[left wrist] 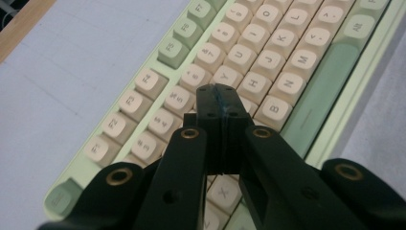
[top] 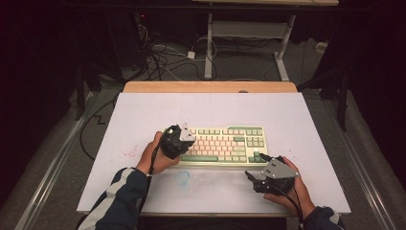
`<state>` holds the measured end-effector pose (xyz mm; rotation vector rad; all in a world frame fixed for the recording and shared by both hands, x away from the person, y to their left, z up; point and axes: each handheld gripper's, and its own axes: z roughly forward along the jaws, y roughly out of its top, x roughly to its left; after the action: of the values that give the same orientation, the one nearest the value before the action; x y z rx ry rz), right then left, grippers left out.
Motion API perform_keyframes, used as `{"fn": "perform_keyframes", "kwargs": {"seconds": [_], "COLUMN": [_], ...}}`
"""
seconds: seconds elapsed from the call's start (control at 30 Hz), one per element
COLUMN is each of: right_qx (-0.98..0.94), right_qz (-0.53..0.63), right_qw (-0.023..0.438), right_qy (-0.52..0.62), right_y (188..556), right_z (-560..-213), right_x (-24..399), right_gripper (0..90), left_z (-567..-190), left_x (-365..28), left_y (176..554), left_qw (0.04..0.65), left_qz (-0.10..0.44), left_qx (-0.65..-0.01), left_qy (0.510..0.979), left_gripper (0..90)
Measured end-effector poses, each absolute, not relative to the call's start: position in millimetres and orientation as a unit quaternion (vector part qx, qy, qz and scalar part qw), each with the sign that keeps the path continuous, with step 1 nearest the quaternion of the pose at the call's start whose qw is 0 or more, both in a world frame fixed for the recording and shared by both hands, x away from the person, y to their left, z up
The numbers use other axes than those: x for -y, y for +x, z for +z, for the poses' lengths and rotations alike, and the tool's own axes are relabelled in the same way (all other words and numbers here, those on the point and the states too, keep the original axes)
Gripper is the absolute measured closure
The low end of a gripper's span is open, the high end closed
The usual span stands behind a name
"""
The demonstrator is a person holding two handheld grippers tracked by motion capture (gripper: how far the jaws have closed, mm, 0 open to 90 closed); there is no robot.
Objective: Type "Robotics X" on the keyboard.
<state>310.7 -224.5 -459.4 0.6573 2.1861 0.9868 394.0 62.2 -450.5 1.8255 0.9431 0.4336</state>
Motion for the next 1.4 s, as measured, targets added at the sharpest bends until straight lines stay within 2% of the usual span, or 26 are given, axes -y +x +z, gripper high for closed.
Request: {"fn": "perform_keyframes", "kwargs": {"seconds": [0.27,0.73,1.0,1.23,1.4], "right_qx": [-0.833,-0.84,-0.841,-0.841,-0.84], "right_qz": [0.375,0.369,0.366,0.366,0.369], "right_qw": [0.32,0.316,0.315,0.315,0.313], "right_qy": [0.25,0.243,0.243,0.243,0.246], "right_y": [310.9,310.7,310.6,310.6,311.0], "right_z": [-459.8,-461.8,-461.5,-461.2,-460.3], "right_x": [225.0,222.1,222.7,222.9,224.8], "right_gripper": [25.3,25.4,25.3,25.4,25.4], "left_z": [-461.8,-465.6,-461.1,-454.9,-446.8], "left_x": [-45.4,-47.9,-50.1,-55.8,-61.2], "left_y": [406.2,411.2,410.1,408.4,402.7], "left_qw": [0.479,0.472,0.488,0.505,0.529], "left_qz": [0.177,0.175,0.177,0.175,0.176], "left_qx": [-0.389,-0.399,-0.399,-0.401,-0.397], "left_qy": [0.767,0.766,0.756,0.744,0.729], "left_gripper": [87.3,87.2,87.0,82.7,73.5]}}
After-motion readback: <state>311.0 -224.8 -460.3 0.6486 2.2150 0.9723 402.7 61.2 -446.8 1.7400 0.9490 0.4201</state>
